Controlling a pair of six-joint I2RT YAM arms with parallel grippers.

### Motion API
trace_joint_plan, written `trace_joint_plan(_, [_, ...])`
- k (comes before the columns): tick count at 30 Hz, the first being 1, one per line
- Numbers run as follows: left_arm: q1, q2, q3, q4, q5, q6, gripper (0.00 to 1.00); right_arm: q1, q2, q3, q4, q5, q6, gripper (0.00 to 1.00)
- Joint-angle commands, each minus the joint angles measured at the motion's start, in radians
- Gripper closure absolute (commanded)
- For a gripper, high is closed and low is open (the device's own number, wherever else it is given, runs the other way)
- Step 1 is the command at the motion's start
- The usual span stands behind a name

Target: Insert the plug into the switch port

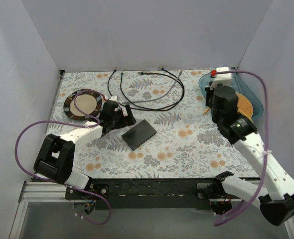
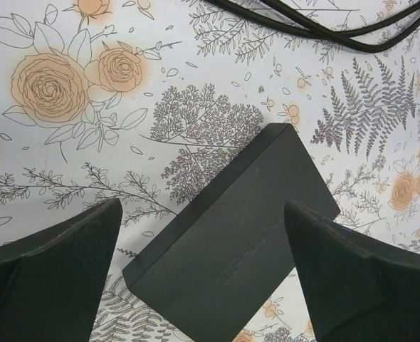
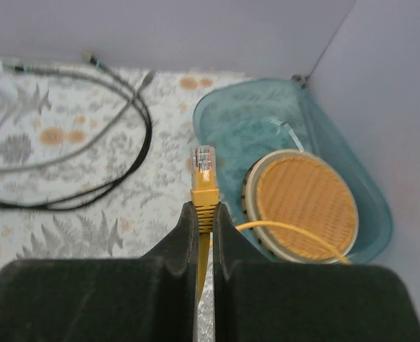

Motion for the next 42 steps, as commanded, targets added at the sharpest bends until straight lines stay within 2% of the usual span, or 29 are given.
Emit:
trace_joint_plan(1, [0.004, -0.033, 0.016, -0.005, -0.020, 0.015, 0.02, 0.059, 0.114, -0.187, -0.008, -0.201, 0.008, 0.99])
trace_joint_plan(3, [0.004, -0.028, 0.016, -0.007, -0.019, 0.018, 0.02, 0.116, 0.154, -0.283, 0.018, -0.232, 0.035, 0.99])
trace_joint_plan(9, [0.004, -0.021, 0.008, 0.005, -0.020, 0.022, 0.02, 0.302, 0.283, -0.368, 0.063, -0.286, 0.130, 0.99])
trace_joint_plan(14, [0.006, 0.010, 0.011, 0.027, -0.007, 0.021, 0.02, 0.371, 0.361, -0.410, 0.151, -0.471, 0.195, 0.99])
trace_joint_plan(19, [0.006, 0.041, 0.010, 0.042, 0.003, 0.018, 0.02, 0.383, 0.427, -0.419, 0.247, -0.609, 0.247, 0.99])
trace_joint_plan(27, [0.004, 0.053, -0.012, 0.073, 0.020, 0.021, 0.02, 0.409, 0.528, -0.398, 0.356, -0.712, 0.284, 0.99])
trace_joint_plan(33, [0.006, 0.067, -0.032, 0.091, 0.047, 0.016, 0.02, 0.411, 0.608, -0.349, 0.397, -0.731, 0.290, 0.99])
trace_joint_plan(42, [0.006, 0.051, -0.076, 0.091, 0.067, 0.006, 0.02, 0.409, 0.711, -0.237, 0.374, -0.676, 0.290, 0.99])
